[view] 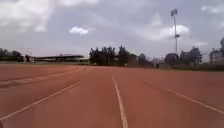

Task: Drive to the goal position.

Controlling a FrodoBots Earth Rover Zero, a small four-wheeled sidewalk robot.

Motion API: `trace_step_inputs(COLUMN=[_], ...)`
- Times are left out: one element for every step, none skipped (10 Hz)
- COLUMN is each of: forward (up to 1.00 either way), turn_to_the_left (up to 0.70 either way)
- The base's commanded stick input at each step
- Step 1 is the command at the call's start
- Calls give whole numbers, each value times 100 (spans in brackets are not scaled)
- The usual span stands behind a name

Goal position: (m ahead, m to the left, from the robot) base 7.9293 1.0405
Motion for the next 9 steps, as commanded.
trace_step_inputs(forward=[45, 45, 45, 45, 45, 45, 45, 45, 45], turn_to_the_left=[0, 0, 0, 0, 0, 0, 0, 0, 0])
